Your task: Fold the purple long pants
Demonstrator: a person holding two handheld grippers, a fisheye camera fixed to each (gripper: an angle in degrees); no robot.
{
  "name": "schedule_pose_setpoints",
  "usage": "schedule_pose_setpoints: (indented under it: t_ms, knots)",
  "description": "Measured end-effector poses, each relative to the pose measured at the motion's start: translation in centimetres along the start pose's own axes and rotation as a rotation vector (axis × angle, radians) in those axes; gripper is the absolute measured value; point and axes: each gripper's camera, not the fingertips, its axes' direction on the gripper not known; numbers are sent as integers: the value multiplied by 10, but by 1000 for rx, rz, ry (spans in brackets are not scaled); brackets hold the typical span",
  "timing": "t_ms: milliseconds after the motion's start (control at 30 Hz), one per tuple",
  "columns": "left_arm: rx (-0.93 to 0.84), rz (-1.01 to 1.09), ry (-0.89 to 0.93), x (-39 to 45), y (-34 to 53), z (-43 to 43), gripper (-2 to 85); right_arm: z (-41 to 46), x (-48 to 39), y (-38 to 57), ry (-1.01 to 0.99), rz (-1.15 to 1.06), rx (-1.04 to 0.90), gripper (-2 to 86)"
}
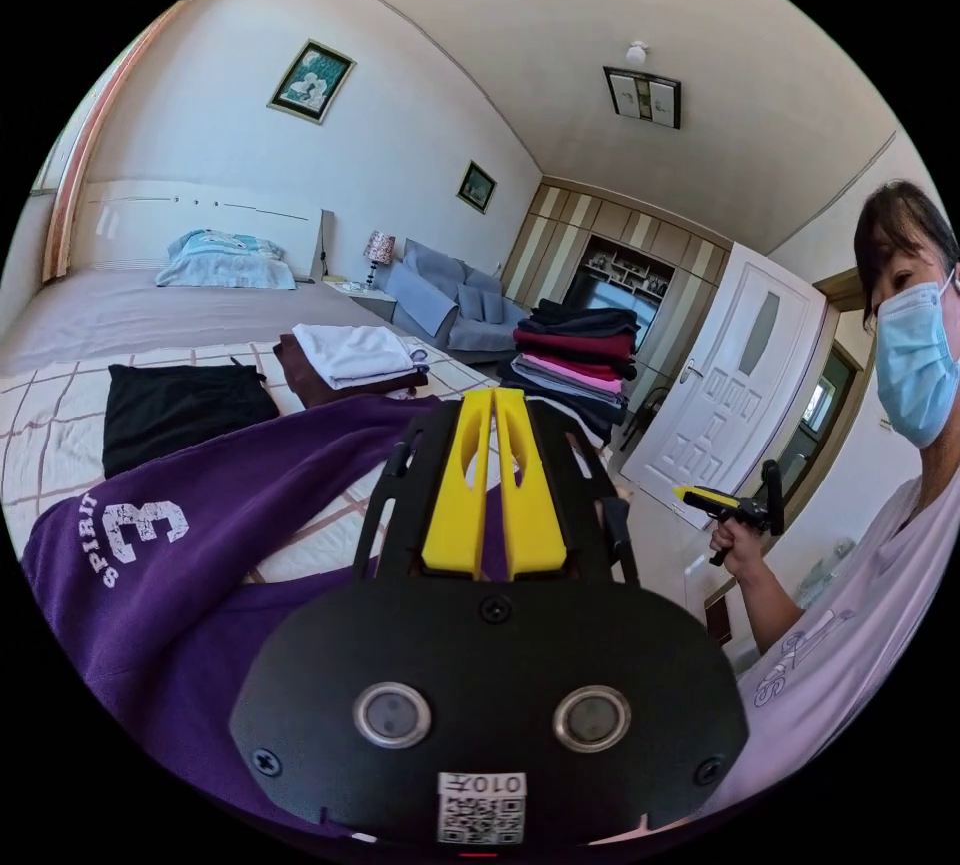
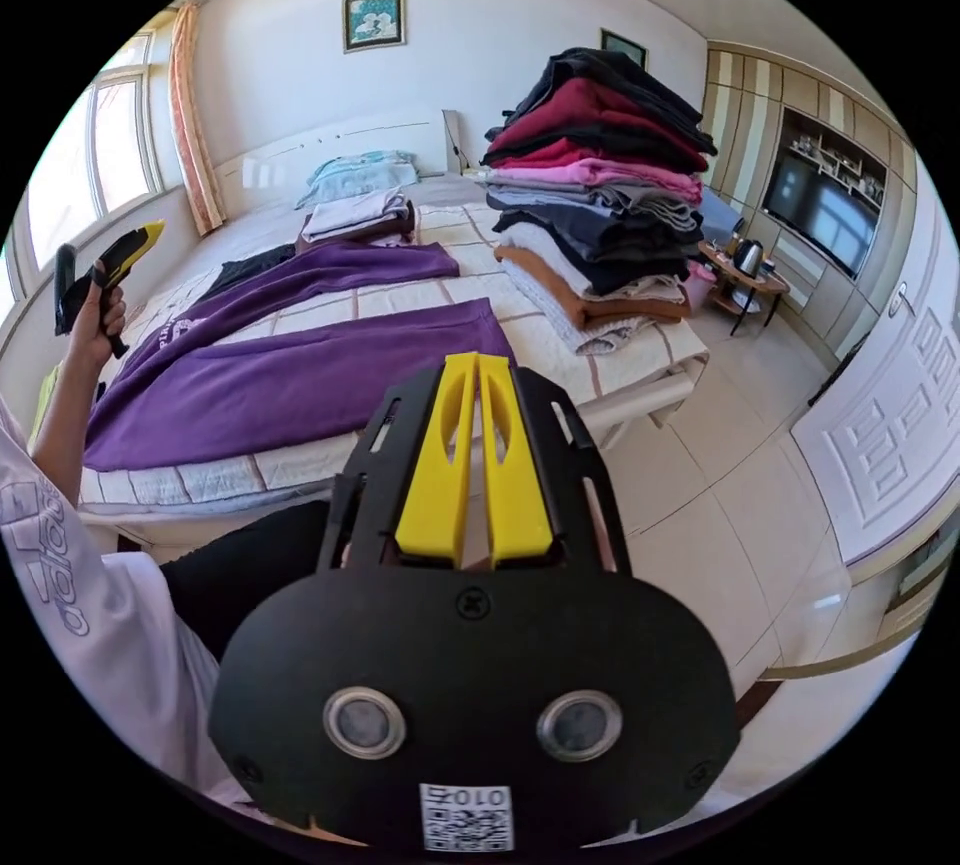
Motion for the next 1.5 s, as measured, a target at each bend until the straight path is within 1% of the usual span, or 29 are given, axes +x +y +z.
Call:
schedule_pose_setpoints:
  t_ms: [67, 167, 233, 333, 400, 467, 533, 600, 633, 667, 700, 733, 800, 833, 867, 900, 933, 1000, 1033, 1067, 1100, 1133, 1200, 1267, 1367, 1400, 1500]
  knots:
    - [11, -6, -24, 0, -3, 0, -1, 13, 5, -11, -32, -26, 32, 26]
    - [-11, 39, -90, 10, -12, 25, -1, 45, 17, -16, -116, -87, 146, 26]
    - [-32, 70, -128, 17, -25, 50, -1, 78, 34, -11, -226, -116, 236, 26]
    - [-98, 153, -132, 34, -58, 99, -1, 123, 54, 1, -302, -139, 240, 26]
    - [-172, 221, -45, 50, -68, 128, -2, 141, 59, 14, -319, -150, 218, 26]
    - [-203, 210, -46, 53, -65, 135, -2, 139, 58, 29, -341, -133, 235, 26]
    - [-191, 174, 29, 52, -63, 133, -2, 116, 51, 37, -344, -50, 235, 25]
    - [-187, 136, 153, 51, -64, 135, -2, 96, 39, 39, -350, -15, 201, 25]
    - [-190, 131, 184, 51, -64, 135, -2, 84, 26, 43, -340, -23, 187, 25]
    - [-187, 126, 256, 53, -63, 133, -2, 79, 18, 47, -328, -32, 185, 25]
    - [-164, 109, 330, 53, -60, 122, -2, 71, 4, 55, -303, -65, 190, 25]
    - [-148, 83, 362, 51, -56, 115, -2, 67, -10, 63, -295, -109, 197, 25]
    - [-84, -54, 467, 37, -35, 68, -2, 61, -29, 68, -301, -190, 212, 25]
    - [-82, -87, 460, 34, -31, 52, -1, 54, -42, 62, -282, -219, 195, 25]
    - [-107, -151, 409, 30, -26, 16, -1, 49, -47, 55, -278, -211, 170, 26]
    - [-129, -169, 376, 30, -28, -24, -1, 33, -56, 42, -308, -191, 157, 26]
    - [-132, -165, 356, 31, -31, -46, -1, 12, -66, 35, -361, -216, 199, 27]
    - [-102, -127, 225, 34, -44, -141, -1, -13, -81, 30, -394, -265, 263, 27]
    - [-83, -127, 189, 34, -46, -166, -1, -24, -92, 28, -388, -279, 285, 27]
    - [-31, -140, 117, 34, -46, -215, -1, -29, -96, 27, -390, -275, 291, 27]
    - [42, -176, 37, 35, -40, -263, -2, -38, -104, 27, -420, -258, 302, 27]
    - [80, -202, -7, 35, -35, -286, -2, -45, -113, 28, -476, -254, 311, 27]
    - [196, -291, -151, 44, -6, -355, -2, -54, -127, 32, -527, -275, 296, 27]
    - [214, -352, -191, 49, 13, -381, -2, -64, -138, 41, -515, -323, 291, 27]
    - [239, -398, -160, 55, 24, -404, -1, -71, -139, 42, -501, -347, 292, 27]
    - [257, -388, -179, 63, 22, -414, -1, -69, -136, 36, -530, -348, 274, 27]
    - [230, -391, -274, 77, 12, -434, 0, -60, -133, 21, -567, -377, 221, 27]
